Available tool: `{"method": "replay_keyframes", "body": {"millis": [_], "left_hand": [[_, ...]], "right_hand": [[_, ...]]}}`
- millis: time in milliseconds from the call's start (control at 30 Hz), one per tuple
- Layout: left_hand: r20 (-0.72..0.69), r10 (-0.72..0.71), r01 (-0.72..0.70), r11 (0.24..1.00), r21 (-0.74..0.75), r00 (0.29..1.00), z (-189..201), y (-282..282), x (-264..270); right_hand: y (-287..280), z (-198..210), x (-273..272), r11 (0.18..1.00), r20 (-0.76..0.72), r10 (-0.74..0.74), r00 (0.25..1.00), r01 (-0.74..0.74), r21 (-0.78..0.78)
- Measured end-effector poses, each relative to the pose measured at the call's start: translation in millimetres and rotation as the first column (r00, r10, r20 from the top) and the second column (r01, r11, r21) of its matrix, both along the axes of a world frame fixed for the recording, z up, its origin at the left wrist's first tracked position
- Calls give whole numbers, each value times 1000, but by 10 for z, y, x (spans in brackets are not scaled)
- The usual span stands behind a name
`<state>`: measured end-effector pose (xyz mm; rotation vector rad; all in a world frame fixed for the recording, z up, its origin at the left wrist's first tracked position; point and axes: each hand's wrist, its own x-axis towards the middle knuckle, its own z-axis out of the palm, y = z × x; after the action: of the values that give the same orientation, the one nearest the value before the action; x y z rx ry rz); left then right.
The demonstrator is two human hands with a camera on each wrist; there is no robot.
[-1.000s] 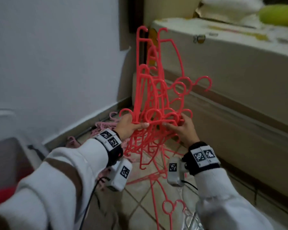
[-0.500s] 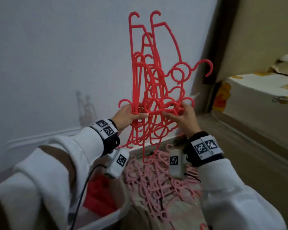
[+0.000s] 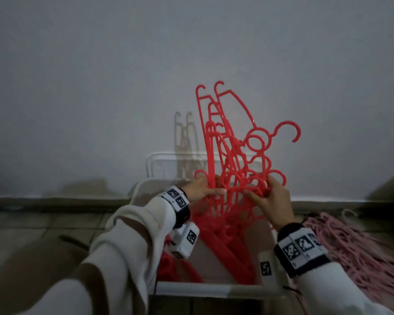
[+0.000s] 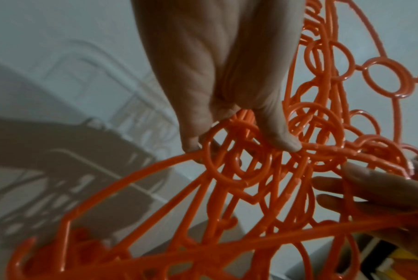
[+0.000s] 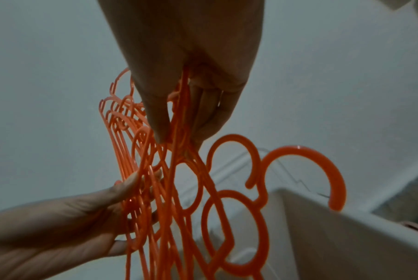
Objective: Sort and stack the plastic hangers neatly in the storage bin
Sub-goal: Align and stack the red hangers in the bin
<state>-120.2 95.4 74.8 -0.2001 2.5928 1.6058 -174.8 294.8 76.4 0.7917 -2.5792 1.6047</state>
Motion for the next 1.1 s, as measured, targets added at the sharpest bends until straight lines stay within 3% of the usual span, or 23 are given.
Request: {"method": "replay_keyframes", "body": {"millis": [133,267,333,400,467,533,667,867,1100], "left_hand": [[83,-2,-14,980,198,997,-569,-120,10],[282,6,-112,926,362,959,-1021,-156,-19],[407,29,-135,963,234,913,-1130,-204,-41],[499,110,-108,994,-33,859,-1414,-303,-106],[569,118,-1,980,-201,814,-1568,-393,-123],[606,166,55,942,-330,778,-1305,-436,1],[623,193,126,894,-430,758,-878,-630,171],[548,182,-8,953,-304,816,-252,-674,365],[546,112,58,957,-284,830,33,-527,655]], "right_hand": [[-120,-354,-70,978,-2,27,1000,-26,206],[-214,-694,-194,943,47,68,997,-80,322],[-268,-828,-248,867,49,73,996,-88,491],[-330,-948,-286,707,64,130,989,-138,694],[-398,-1048,-300,559,134,209,969,-231,796],[-477,-1094,-303,464,210,243,947,-303,832],[-555,-1040,-298,310,314,213,925,-368,876],[-567,-964,-148,137,328,248,912,-368,920],[-687,-740,-45,112,294,369,881,-357,927]]}}
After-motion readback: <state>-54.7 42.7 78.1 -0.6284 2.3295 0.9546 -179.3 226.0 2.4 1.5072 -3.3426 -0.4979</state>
